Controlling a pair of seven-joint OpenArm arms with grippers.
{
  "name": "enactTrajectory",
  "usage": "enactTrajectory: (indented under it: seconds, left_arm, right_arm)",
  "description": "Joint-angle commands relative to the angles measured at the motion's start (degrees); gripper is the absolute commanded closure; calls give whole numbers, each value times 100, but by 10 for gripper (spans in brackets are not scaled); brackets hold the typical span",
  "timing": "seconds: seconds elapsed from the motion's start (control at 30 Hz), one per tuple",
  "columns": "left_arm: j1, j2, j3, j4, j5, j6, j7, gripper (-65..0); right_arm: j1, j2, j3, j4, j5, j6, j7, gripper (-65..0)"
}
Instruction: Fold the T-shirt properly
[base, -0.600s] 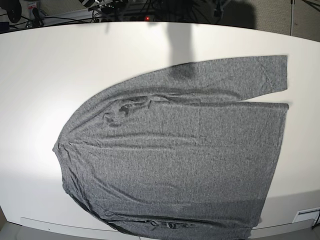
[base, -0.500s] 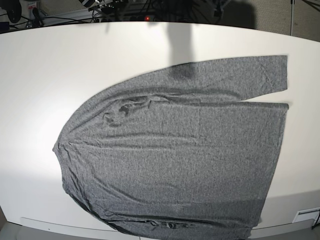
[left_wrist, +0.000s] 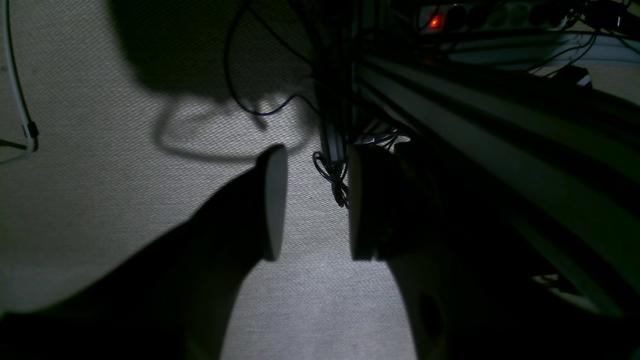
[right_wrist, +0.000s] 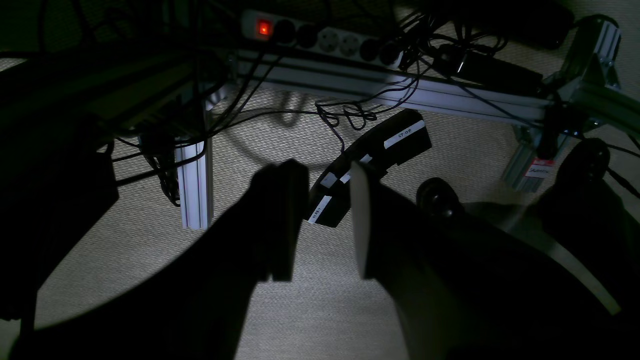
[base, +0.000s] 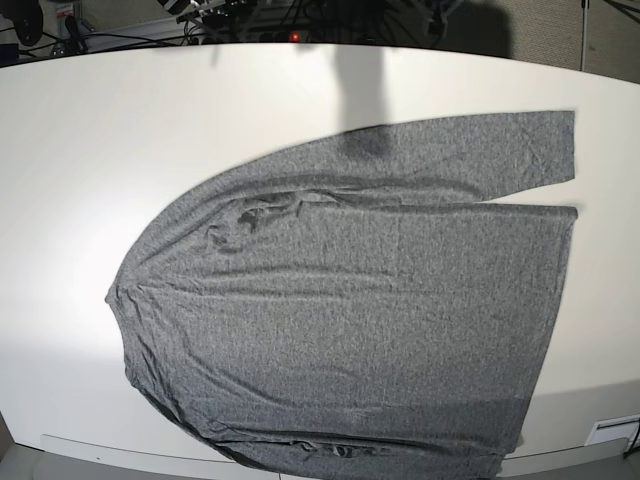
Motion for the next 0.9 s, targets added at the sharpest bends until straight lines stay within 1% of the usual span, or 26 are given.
enactTrajectory:
  seconds: [0.0,0.57,0.73,0.87]
  left_arm:
    - [31,13,-13,4,22,-26,-57,-204]
    - [31,13,-13,7,2,-24,-55,-204]
    - [33,13,-13,7,2,-26,-55,-204]
    - [162,15,-13,184,4,-26,-52,-204]
  right_arm:
    - [0,17,-2,22,-9,-48,33,-193]
    - [-2,20,-2,107,9,-48,24,-193]
    - [-4,33,-2,111,11,-57,-87,-193]
    - [-39,83,-2,125,11,-59,-92,-193]
